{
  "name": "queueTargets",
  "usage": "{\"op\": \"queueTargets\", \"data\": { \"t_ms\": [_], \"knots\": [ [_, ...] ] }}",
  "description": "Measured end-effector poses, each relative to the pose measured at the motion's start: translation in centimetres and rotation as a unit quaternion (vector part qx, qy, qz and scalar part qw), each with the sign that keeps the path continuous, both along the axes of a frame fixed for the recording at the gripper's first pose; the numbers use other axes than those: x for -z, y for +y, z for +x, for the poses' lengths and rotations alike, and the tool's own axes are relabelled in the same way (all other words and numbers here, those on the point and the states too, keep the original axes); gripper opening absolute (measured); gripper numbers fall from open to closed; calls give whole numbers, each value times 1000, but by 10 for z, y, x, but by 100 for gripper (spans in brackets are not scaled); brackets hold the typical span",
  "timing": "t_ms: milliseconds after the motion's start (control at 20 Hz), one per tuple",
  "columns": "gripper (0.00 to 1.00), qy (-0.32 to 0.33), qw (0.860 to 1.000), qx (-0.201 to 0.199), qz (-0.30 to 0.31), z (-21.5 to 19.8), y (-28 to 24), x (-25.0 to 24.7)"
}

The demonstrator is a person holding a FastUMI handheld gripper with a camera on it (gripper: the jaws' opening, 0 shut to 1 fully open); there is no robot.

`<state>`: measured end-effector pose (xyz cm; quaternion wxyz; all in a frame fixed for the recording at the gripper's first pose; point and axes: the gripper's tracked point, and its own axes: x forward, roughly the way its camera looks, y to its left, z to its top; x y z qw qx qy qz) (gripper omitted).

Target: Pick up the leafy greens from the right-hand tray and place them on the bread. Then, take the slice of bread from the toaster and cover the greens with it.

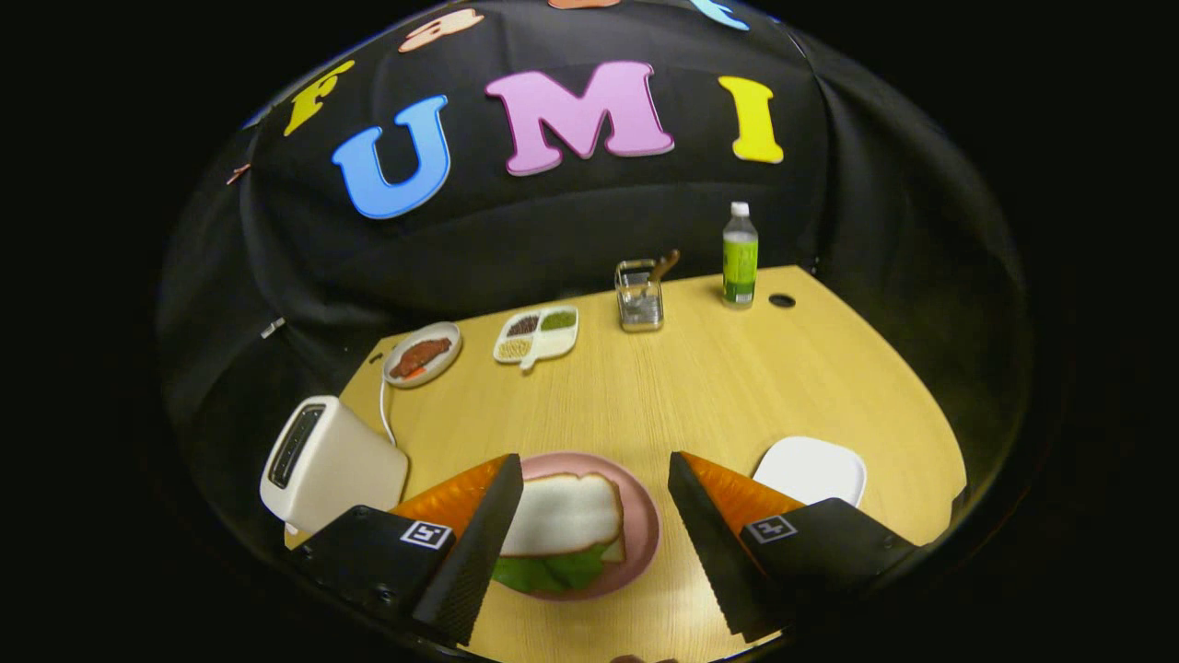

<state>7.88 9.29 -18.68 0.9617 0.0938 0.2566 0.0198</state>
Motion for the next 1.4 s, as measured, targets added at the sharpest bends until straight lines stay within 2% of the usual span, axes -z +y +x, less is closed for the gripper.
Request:
{"op": "queueTargets", "data": {
  "t_ms": [150, 250, 450, 900, 1250, 1400],
  "knots": [
    [99, -76, 997, -14, -19, 4, 3, -68],
    [99, -135, 990, -23, -35, 2, 4, -113],
    [99, -209, 975, -34, -66, -21, 4, -170],
    [99, -210, 976, -33, -53, -70, -12, -192],
    [99, -196, 979, -19, -60, -62, -34, -184],
    [99, -205, 977, -27, -62, -60, -31, -189]
  ]
}}
